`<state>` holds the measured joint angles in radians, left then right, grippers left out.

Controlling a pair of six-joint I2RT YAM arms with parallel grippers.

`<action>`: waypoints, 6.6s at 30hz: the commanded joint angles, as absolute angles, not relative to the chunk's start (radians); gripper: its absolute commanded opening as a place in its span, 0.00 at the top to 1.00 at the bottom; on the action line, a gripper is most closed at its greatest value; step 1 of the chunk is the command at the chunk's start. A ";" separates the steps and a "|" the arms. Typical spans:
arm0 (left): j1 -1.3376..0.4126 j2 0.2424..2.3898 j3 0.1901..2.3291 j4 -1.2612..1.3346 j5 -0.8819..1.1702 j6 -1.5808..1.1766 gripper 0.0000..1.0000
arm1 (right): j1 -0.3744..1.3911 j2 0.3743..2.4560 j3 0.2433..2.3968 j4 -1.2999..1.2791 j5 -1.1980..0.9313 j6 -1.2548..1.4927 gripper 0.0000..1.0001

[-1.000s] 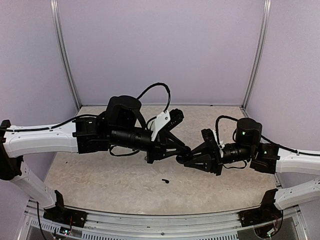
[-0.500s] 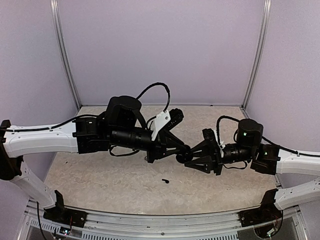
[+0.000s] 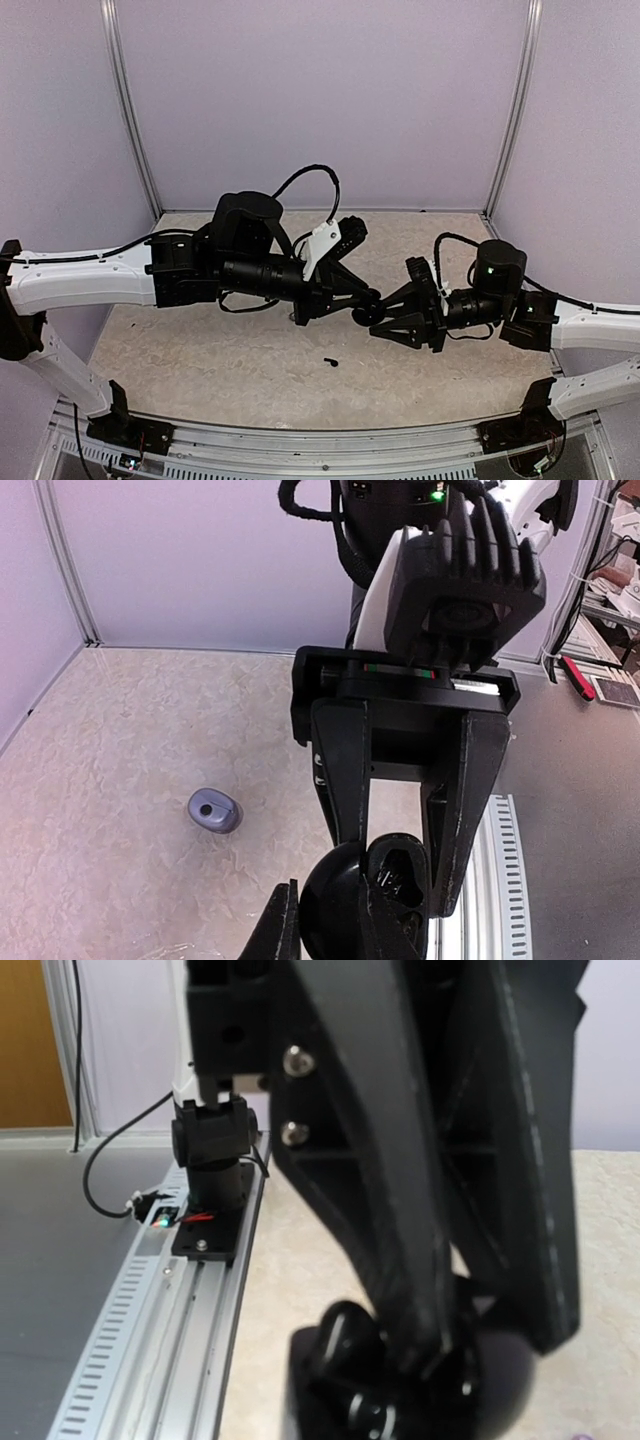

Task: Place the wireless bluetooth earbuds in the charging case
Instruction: Pass from the left arm to the right, then pick up the left earbud from the center of the board, then place the left earbud at the corner of the board.

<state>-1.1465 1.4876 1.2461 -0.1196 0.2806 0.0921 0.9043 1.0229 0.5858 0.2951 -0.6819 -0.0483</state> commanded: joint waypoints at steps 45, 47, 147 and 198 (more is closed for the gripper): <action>-1.063 1.317 1.067 -0.097 0.264 0.102 0.47 | 0.756 0.962 0.445 0.418 -0.682 0.109 1.00; -1.081 1.332 1.083 -0.198 0.236 0.175 0.47 | 0.736 0.930 0.427 0.411 -0.647 0.137 1.00; -0.979 1.553 1.179 -0.201 0.057 0.259 0.96 | 0.581 0.893 0.451 0.405 -0.604 0.153 1.00; -1.048 1.749 1.033 -0.878 0.051 -0.399 0.70 | 0.580 0.871 0.453 0.356 -0.635 0.139 1.00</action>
<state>-1.0439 1.7184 0.9974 -0.8394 0.0635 -0.4324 0.5884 0.8852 0.4351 0.3557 -0.6346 0.1493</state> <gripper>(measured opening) 0.290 0.205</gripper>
